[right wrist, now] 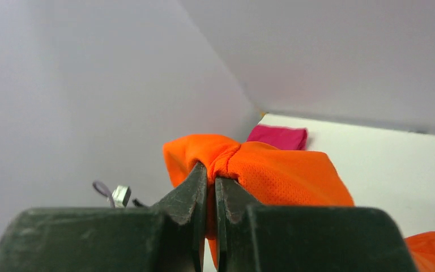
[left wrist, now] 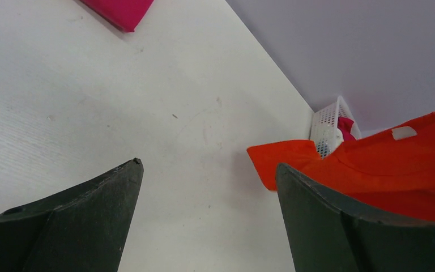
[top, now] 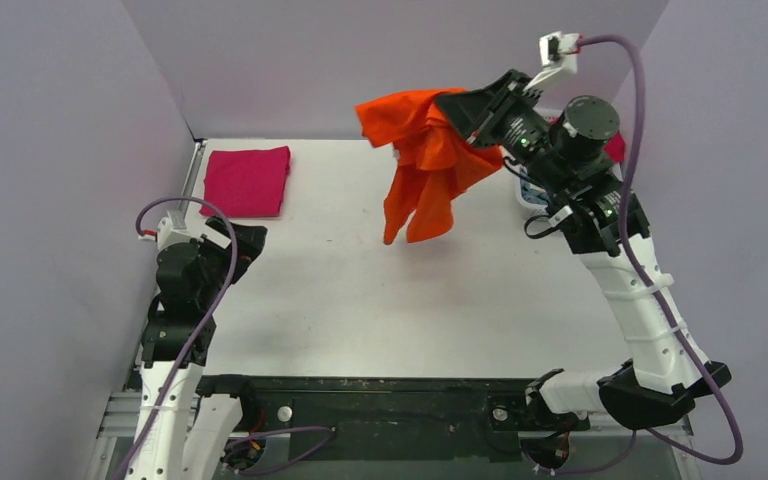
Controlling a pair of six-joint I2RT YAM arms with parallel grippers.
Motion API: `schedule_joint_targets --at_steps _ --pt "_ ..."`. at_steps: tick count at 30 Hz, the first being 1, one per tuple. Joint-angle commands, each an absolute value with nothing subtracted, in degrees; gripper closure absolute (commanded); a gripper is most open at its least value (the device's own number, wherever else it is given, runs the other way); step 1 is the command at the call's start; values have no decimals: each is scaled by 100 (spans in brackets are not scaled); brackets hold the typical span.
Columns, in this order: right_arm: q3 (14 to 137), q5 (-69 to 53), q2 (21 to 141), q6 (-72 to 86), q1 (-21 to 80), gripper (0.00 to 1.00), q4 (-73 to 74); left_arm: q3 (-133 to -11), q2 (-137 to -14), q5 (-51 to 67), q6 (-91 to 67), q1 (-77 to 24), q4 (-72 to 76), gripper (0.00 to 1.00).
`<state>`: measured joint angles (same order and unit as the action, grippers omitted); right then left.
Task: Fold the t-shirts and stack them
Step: Move the tshirt to the center of the board, then flatten out the tshirt
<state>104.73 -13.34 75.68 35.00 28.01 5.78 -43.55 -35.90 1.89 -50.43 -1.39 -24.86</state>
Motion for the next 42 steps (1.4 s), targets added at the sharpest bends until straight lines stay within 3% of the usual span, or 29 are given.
schedule_joint_targets --at_steps 1,4,8,12,13,14,15,16,17,18,20,23,28,34,42 --pt "9572 -1461 7463 3610 3351 100 69 -4369 -3393 -144 -5183 -120 -2976 2" --pt "8366 -1018 7194 3834 3344 100 -126 -4361 -3296 -163 -5160 -122 -3097 2" --pt "6494 646 6469 3864 3201 100 -132 -4293 -3302 -156 -5119 -123 -3196 2" --pt "4677 1338 5805 4143 2530 100 456 -4059 -3417 -23 -5099 -123 -3075 2" --pt "4448 1487 5728 4275 2434 96 633 -3950 -3491 82 -5094 -123 -2946 2" --pt "4168 1886 5629 4317 2281 77 1055 -3896 -3538 256 -5079 -132 -2875 2" --pt "4101 2094 5605 4285 2239 66 1270 -3795 -3664 348 -5067 -132 -2692 2" --pt "4099 2571 5561 4252 2205 42 1737 -3743 -3744 581 -5065 -134 -2590 2" --pt "4146 2797 5553 4207 2201 32 1954 -3647 -3911 699 -5078 -137 -2352 2" --pt "4271 3123 5526 4169 2200 15 2308 -3575 -4017 955 -5084 -138 -2240 2" --pt "4463 3392 5458 4059 2222 6 2623 -3499 -4362 1339 -5110 -151 -1844 2" --pt "4710 3286 5363 3752 2320 4 2757 -3527 -5079 1722 -5063 -295 -1217 2" --pt "5058 3137 5673 3181 3154 4 2796 -4320 -6639 1274 -4747 -1276 -883 2" --pt "5776 2871 6984 3374 3443 5 2654 -6025 -8909 1101 -4142 -2128 -1219 2" --pt "6952 2644 9116 3849 3505 16 2821 -7856 -10969 705 -3681 -2593 -2209 0"
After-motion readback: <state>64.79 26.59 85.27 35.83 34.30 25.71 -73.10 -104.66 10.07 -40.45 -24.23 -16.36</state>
